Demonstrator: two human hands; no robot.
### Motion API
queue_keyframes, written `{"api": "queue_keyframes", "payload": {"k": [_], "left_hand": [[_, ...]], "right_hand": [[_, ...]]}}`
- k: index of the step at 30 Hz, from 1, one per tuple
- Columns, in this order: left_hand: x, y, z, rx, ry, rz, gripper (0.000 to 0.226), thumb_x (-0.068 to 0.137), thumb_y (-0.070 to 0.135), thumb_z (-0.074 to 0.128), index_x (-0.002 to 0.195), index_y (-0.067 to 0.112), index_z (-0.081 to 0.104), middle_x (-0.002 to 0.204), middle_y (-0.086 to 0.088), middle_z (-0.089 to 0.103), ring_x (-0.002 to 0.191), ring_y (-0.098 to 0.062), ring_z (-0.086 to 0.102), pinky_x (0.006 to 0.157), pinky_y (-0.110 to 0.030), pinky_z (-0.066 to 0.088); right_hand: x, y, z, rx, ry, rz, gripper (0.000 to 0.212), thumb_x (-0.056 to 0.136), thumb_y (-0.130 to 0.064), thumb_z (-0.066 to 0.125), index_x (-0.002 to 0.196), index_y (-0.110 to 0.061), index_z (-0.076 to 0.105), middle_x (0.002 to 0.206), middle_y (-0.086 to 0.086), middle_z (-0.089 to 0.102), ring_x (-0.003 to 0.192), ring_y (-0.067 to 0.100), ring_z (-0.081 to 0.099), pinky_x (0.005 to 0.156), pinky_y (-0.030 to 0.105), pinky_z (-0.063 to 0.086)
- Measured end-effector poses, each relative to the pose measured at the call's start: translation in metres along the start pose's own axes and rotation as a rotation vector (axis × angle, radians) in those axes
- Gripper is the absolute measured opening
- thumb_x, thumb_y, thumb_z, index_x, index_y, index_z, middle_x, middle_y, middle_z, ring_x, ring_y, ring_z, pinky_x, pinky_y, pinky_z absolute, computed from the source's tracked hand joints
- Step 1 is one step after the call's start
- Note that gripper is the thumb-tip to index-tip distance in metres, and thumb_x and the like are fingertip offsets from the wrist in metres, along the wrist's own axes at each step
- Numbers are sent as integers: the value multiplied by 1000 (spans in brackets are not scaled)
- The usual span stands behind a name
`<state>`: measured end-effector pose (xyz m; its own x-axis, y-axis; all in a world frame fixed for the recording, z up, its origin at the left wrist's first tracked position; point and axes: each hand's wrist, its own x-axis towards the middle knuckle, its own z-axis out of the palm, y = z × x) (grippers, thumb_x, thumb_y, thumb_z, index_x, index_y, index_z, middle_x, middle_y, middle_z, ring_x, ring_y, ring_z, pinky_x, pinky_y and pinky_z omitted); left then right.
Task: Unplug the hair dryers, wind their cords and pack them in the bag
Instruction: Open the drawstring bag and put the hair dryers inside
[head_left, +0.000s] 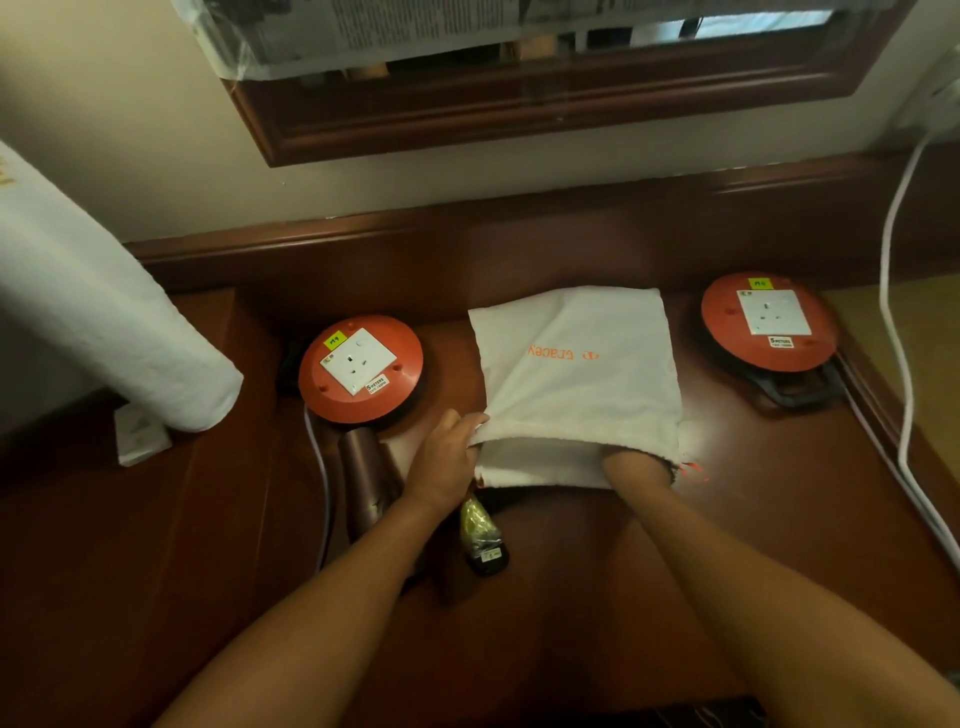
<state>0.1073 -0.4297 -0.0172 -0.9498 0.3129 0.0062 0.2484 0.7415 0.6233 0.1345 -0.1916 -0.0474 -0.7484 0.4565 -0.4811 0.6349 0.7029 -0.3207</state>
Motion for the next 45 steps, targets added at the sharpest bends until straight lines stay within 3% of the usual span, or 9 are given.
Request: {"api": "queue_keyframes", "payload": {"k": [6, 11, 14, 20, 25, 28, 36, 41, 45], "left_hand": [[-12, -4, -8, -27, -83, -55, 39, 89, 24, 65, 126, 11, 59, 111, -10, 56, 100, -24, 57, 80, -24, 38], [-32, -4, -18, -112, -47, -188, 36, 91, 26, 61, 125, 14, 58, 118, -5, 57, 100, -19, 57, 86, -30, 46], [-46, -16, -24, -96, 42, -269, 32, 91, 14, 56, 122, 9, 61, 122, -12, 59, 110, -26, 56, 93, -34, 44], [-84, -47, -37, 167, 240, -383, 35, 87, 12, 60, 122, 6, 61, 126, -18, 55, 123, -36, 45, 104, -45, 36], [-104, -62, -36, -389, 257, -897, 78, 87, 46, 63, 148, 13, 28, 149, -15, 37, 134, -33, 40, 109, -47, 35], [-108, -61, -32, -593, 180, -961, 103, 69, 74, 64, 147, 16, 30, 147, -9, 43, 130, -28, 45, 109, -42, 36], [-111, -68, -21, -677, 245, -939, 78, 79, 33, 76, 142, 14, 35, 132, -3, 54, 116, -26, 55, 101, -41, 44], [-130, -73, -27, -645, 292, -918, 74, 78, 27, 77, 140, 14, 38, 130, -6, 55, 111, -25, 56, 91, -36, 46], [-139, -77, -41, -638, 296, -898, 78, 79, 24, 76, 144, 14, 34, 136, -11, 51, 115, -28, 55, 90, -36, 47]], "right_hand": [[-84, -20, 1, -93, 87, -327, 39, 92, -11, 47, 129, 1, 45, 130, 18, 48, 119, 32, 46, 102, 34, 32], [-139, -32, 22, -57, -180, -695, 48, 95, -29, 50, 140, -14, 40, 133, 8, 50, 121, 26, 49, 94, 36, 42], [-145, -39, 36, -152, -280, -735, 58, 92, -40, 55, 141, -14, 38, 127, 10, 51, 115, 30, 51, 88, 38, 45], [-129, -46, 53, -144, -224, -701, 89, 80, -54, 66, 146, -9, 27, 139, 11, 39, 128, 28, 40, 104, 36, 36], [-118, -57, 65, -205, -115, -748, 96, 72, -59, 69, 146, -15, 26, 134, 11, 39, 123, 29, 40, 104, 39, 38], [-113, -58, 71, -270, -47, -772, 88, 69, -61, 68, 138, -16, 36, 132, 9, 41, 125, 29, 39, 106, 41, 34], [-114, -61, 76, -311, -130, -753, 79, 73, -26, 64, 143, -20, 27, 152, 12, 19, 144, 29, 14, 117, 50, 13], [-126, -71, 83, -352, -81, -794, 70, 73, -32, 60, 136, -17, 34, 135, 7, 41, 129, 27, 35, 112, 48, 22], [-135, -86, 88, -454, -124, -801, 78, 77, -41, 62, 143, -22, 25, 140, 15, 34, 130, 34, 33, 112, 50, 23]]}}
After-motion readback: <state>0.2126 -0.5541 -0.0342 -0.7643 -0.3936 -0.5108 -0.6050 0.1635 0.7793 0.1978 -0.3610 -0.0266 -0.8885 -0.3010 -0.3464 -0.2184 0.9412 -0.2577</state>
